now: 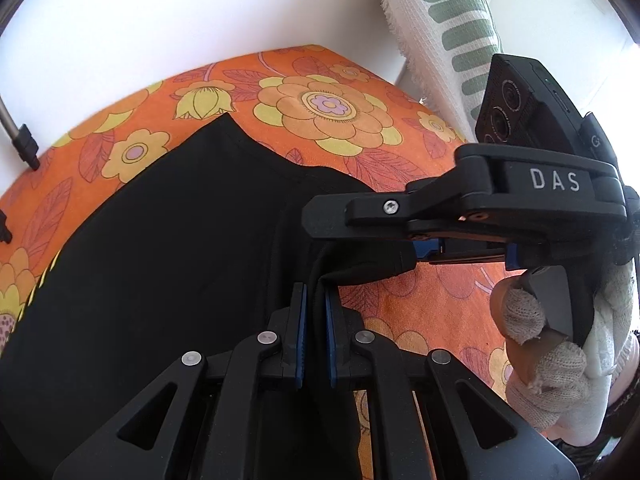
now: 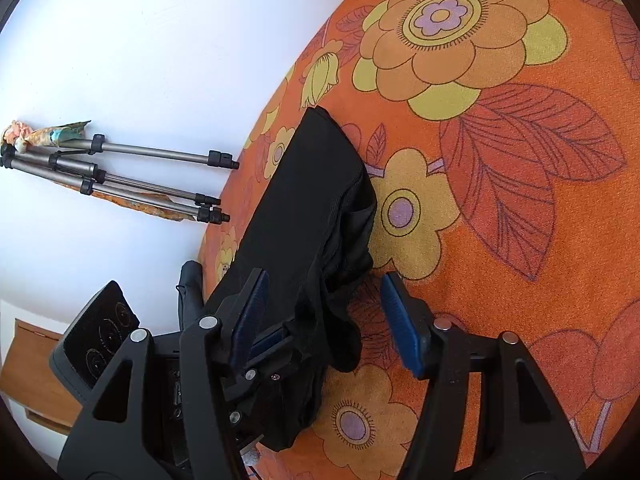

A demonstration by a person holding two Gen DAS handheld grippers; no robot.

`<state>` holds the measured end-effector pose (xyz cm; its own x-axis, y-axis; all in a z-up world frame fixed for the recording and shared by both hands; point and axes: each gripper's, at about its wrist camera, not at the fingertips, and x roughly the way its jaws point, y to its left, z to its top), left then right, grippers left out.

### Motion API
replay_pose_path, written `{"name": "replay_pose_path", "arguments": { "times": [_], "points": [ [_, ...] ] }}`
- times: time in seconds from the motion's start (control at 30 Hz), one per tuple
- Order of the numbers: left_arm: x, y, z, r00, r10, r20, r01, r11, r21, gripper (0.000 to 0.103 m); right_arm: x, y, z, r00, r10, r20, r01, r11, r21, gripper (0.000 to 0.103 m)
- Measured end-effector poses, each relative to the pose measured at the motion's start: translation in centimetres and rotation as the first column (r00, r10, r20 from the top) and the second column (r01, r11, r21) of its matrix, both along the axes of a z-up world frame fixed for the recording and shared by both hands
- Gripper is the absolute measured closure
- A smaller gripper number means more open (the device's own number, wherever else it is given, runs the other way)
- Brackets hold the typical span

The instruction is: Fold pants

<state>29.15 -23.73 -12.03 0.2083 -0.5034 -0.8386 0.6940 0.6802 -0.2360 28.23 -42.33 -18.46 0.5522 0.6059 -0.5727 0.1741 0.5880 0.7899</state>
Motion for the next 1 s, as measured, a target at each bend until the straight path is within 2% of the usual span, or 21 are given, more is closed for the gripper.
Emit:
{"name": "replay_pose_path", "arguments": {
  "times": [0.03, 0.07, 0.1, 0.13, 0.2, 0.27, 0.33, 0.4, 0.53, 0.63, 0.7, 0.77, 0.87, 1.0],
  "points": [
    [-0.1, 0.1, 0.2, 1.0, -0.004, -0.01, 0.004, 1.0, 0.0, 0.093, 0.1, 0.2, -0.1, 1.0, 0.005, -0.004, -0.005, 1.0, -0.013, 0.06],
    [0.0, 0.4, 0.4, 1.0, 0.0, -0.025, 0.0, 1.0, 0.001, 0.087, 0.2, 0.4, -0.2, 1.0, 0.011, -0.019, -0.012, 0.999, -0.036, 0.069],
    [0.1, 1.0, 0.7, 0.999, 0.017, -0.037, -0.016, 1.0, 0.012, 0.065, 0.3, 0.5, -0.3, 0.999, 0.023, -0.028, -0.024, 0.998, -0.053, 0.082],
    [0.1, 1.8, 1.2, 0.999, 0.034, -0.035, -0.033, 0.999, 0.017, 0.055, 0.3, 0.6, -0.3, 0.999, 0.028, -0.027, -0.03, 0.997, -0.067, 0.091],
    [0.0, 3.9, 2.2, 0.998, 0.056, -0.015, -0.056, 0.998, 0.011, 0.055, 0.1, 0.6, -0.1, 0.999, 0.021, -0.024, -0.024, 0.995, -0.098, 0.095],
    [-0.6, 5.9, 3.0, 0.996, 0.086, 0.02, -0.087, 0.996, 0.037, 0.055, 0.1, 0.5, 0.4, 1.0, 0.022, -0.015, -0.024, 0.991, -0.129, 0.096],
    [-1.4, 7.5, 3.2, 0.991, 0.101, 0.09, -0.11, 0.988, 0.108, 0.055, -0.1, 0.4, 1.2, 1.0, 0.014, -0.002, -0.015, 0.99, -0.143, 0.097],
    [-1.9, 9.3, 3.0, 0.986, 0.126, 0.111, -0.141, 0.98, 0.141, 0.055, -0.3, 0.5, 2.3, 1.0, 0.013, 0.025, -0.009, 0.989, -0.147, 0.097],
    [-2.2, 12.1, 1.9, 0.967, 0.171, 0.19, -0.214, 0.949, 0.232, 0.055, -1.0, 1.2, 5.7, 0.993, 0.038, 0.113, -0.016, 0.982, -0.189, 0.097],
    [-2.2, 13.6, 0.2, 0.968, 0.212, 0.131, -0.239, 0.941, 0.24, 0.055, -0.8, 1.5, 5.8, 0.994, 0.031, 0.108, -0.005, 0.974, -0.228, 0.097],
    [-2.5, 13.7, -0.8, 0.969, 0.215, 0.119, -0.239, 0.937, 0.256, 0.054, -0.5, 1.6, 4.9, 0.997, 0.021, 0.071, -0.003, 0.968, -0.249, 0.097],
    [-2.6, 14.1, -0.7, 0.968, 0.225, 0.113, -0.246, 0.939, 0.241, 0.055, -0.4, 1.5, 4.2, 0.999, 0.017, 0.049, -0.004, 0.967, -0.256, 0.097],
    [-3.1, 15.4, 0.8, 0.96, 0.254, 0.122, -0.275, 0.939, 0.205, 0.055, -0.5, 1.7, 4.8, 0.998, 0.02, 0.059, -0.003, 0.964, -0.265, 0.097],
    [-5.0, 19.3, 4.1, 0.93, 0.302, 0.211, -0.342, 0.92, 0.192, 0.055, -0.6, 4.0, 7.3, 0.992, 0.057, 0.112, -0.02, 0.95, -0.312, 0.097]
  ]
}}
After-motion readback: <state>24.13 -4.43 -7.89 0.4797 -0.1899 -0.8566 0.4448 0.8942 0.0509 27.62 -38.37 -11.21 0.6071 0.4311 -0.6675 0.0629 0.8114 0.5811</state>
